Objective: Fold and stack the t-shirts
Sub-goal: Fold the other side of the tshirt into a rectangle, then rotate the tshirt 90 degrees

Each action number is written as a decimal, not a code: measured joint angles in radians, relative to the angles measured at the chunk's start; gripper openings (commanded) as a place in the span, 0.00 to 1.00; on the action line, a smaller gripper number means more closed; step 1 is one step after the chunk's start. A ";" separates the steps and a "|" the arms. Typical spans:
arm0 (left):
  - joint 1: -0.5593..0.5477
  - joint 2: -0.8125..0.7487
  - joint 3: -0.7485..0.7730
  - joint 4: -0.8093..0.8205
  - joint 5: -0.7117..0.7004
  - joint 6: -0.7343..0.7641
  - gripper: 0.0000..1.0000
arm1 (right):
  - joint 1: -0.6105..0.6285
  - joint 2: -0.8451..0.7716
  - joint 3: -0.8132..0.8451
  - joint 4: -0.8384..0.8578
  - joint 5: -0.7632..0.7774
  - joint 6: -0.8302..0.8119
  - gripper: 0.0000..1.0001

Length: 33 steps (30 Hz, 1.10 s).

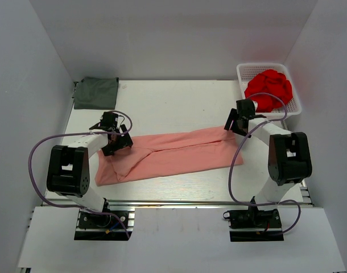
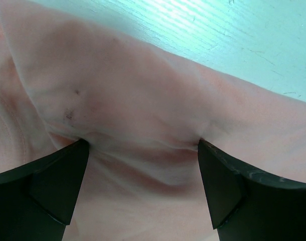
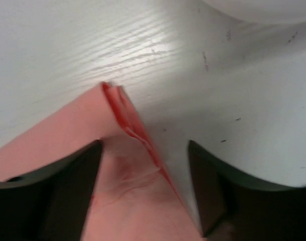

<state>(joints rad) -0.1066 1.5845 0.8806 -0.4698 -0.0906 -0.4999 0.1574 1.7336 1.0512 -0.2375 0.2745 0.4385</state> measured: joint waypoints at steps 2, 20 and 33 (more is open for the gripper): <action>0.000 0.000 0.002 0.000 0.006 0.011 1.00 | 0.000 -0.031 0.001 0.009 -0.035 -0.021 0.90; 0.006 0.005 -0.015 0.100 0.085 0.005 1.00 | 0.039 0.032 -0.035 0.132 -0.512 -0.072 0.90; -0.016 0.698 0.819 0.280 0.357 0.137 1.00 | 0.195 -0.170 -0.327 0.225 -0.720 -0.086 0.90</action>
<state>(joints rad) -0.1230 2.2826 1.6997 -0.1898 0.2661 -0.3626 0.3527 1.5635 0.7238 -0.0128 -0.4458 0.3523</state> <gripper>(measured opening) 0.993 0.903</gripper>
